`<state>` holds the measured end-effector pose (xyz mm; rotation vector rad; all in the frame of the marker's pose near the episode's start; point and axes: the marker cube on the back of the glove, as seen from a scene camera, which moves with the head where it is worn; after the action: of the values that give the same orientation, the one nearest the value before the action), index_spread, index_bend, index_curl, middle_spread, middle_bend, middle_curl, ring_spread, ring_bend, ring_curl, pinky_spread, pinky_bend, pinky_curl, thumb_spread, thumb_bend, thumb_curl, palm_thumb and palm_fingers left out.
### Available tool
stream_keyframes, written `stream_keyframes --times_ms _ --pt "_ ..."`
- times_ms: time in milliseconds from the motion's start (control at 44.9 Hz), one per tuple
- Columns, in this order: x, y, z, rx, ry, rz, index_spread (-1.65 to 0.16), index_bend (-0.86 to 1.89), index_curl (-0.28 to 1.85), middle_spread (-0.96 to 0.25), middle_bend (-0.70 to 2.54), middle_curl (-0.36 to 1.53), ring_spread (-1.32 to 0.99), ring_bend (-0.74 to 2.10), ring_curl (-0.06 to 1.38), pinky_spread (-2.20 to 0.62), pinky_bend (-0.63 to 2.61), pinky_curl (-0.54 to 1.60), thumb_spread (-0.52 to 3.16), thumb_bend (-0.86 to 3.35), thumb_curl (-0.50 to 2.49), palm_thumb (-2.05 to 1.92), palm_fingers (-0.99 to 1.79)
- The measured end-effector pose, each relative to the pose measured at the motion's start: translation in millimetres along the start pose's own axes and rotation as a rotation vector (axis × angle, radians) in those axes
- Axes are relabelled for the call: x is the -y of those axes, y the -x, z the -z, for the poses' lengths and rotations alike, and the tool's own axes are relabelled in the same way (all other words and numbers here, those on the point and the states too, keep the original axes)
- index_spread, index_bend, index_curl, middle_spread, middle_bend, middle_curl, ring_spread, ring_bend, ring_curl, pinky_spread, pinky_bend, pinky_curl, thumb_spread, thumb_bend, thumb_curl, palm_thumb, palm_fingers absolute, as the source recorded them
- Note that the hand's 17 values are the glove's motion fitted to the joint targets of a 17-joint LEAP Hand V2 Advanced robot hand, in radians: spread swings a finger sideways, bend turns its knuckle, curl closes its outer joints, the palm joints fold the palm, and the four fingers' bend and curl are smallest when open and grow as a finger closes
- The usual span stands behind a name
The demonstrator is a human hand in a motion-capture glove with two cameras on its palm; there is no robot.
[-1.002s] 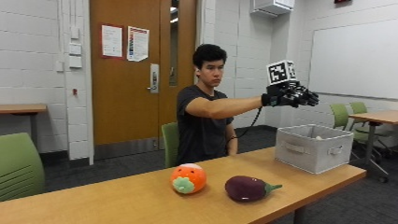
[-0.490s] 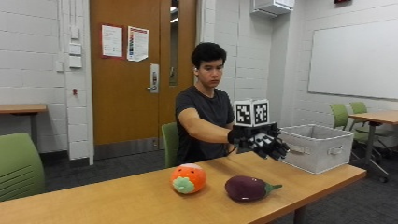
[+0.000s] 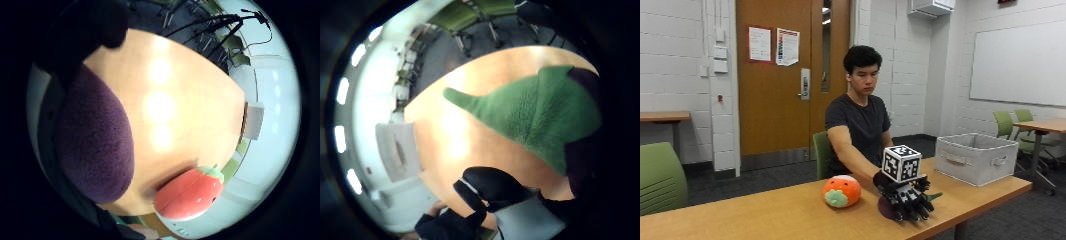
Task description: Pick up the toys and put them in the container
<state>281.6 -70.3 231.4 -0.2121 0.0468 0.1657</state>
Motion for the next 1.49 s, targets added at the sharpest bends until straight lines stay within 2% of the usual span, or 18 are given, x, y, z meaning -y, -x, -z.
stream_keyframes --times_ms 89,245,334,423,468,490,557,601,713,802,1024,1136,1203,1292,1381,1492 --pt "0.3 -5.7 -7.5 -0.011 -0.007 -0.015 -0.35 0.17 0.42 -0.16 0.34 0.46 -0.29 0.54 0.23 -0.04 0.86 0.34 0.82 -0.08 0.26 -0.09 0.04" --pt "-0.6 -4.6 -4.7 -0.03 -0.045 -0.026 -0.4 0.53 0.51 -0.18 0.19 0.41 -0.3 0.5 0.19 -0.07 0.82 0.31 0.83 -0.04 0.26 -0.02 0.34" --pt "-4.3 -4.7 1.0 -0.012 -0.085 -0.035 -0.4 0.68 0.58 -0.22 0.25 0.43 -0.35 0.56 0.21 -0.12 0.73 0.29 0.93 0.04 0.29 0.12 0.54" --pt "-10.4 -4.5 7.0 -0.041 -0.109 -0.039 -0.4 0.71 0.62 -0.25 0.29 0.44 -0.41 0.68 0.24 -0.18 0.68 0.28 1.04 0.14 0.32 0.3 0.71" --pt "-13.3 -3.4 9.5 -0.059 -0.106 -0.04 -0.39 0.65 0.62 -0.29 0.4 0.47 -0.44 0.72 0.25 -0.22 0.69 0.28 1.08 0.2 0.35 0.4 0.84" --pt "-14.7 -2.8 10.6 -0.062 -0.1 -0.041 -0.39 0.68 0.64 -0.28 0.37 0.46 -0.44 0.71 0.24 -0.21 0.66 0.27 1.1 0.18 0.34 0.38 0.79" --pt "-20.3 0.2 13.4 -0.053 -0.06 -0.047 -0.39 0.5 0.62 -0.34 0.49 0.51 -0.47 0.82 0.29 -0.32 0.79 0.3 1.03 0.25 0.42 0.54 1.03" --pt "-23.4 3.0 16.4 -0.044 -0.035 -0.047 -0.39 0.43 0.63 -0.35 0.53 0.52 -0.47 0.9 0.32 -0.35 0.78 0.31 0.98 0.27 0.45 0.59 1.1" --pt "-27.6 15.1 38.8 -0.018 -0.037 -0.039 -0.39 0.32 0.66 -0.39 0.59 0.56 -0.46 1.01 0.38 -0.4 0.79 0.33 0.89 0.27 0.5 0.64 1.11" --pt "-29.2 34.2 78.0 -0.029 -0.081 -0.022 -0.4 0.24 0.69 -0.4 0.64 0.58 -0.45 1.05 0.41 -0.42 0.79 0.34 0.83 0.25 0.54 0.66 1.12" --pt "-43.2 133.5 212.8 -0.039 -0.265 0.117 -0.43 0.15 0.74 -0.42 0.68 0.62 -0.44 1.09 0.43 -0.45 0.8 0.35 0.74 0.22 0.62 0.67 1.1" --pt "-55.7 191.8 258.2 -0.027 -0.326 0.206 -0.44 0.15 0.78 -0.43 0.7 0.63 -0.44 1.09 0.43 -0.45 0.81 0.35 0.71 0.21 0.66 0.67 1.1" --pt "-68.1 234.8 278.8 -0.006 -0.35 0.279 -0.44 0.14 0.79 -0.43 0.7 0.64 -0.44 1.1 0.44 -0.45 0.81 0.35 0.69 0.2 0.68 0.67 1.09" --pt "-94.4 298.8 297.9 0.059 -0.361 0.474 -0.45 0.14 0.82 -0.43 0.71 0.64 -0.44 1.11 0.44 -0.45 0.82 0.35 0.68 0.19 0.71 0.68 1.08" --pt "-105.1 354.1 305.1 0.053 -0.363 0.482 -0.45 0.14 0.84 -0.43 0.71 0.65 -0.43 1.12 0.44 -0.45 0.82 0.36 0.67 0.18 0.74 0.68 1.08" --pt "-123.2 421.4 306.5 0.146 -0.334 0.628 -0.46 0.13 0.87 -0.43 0.72 0.66 -0.43 1.12 0.45 -0.45 0.83 0.36 0.66 0.17 0.77 0.68 1.07"
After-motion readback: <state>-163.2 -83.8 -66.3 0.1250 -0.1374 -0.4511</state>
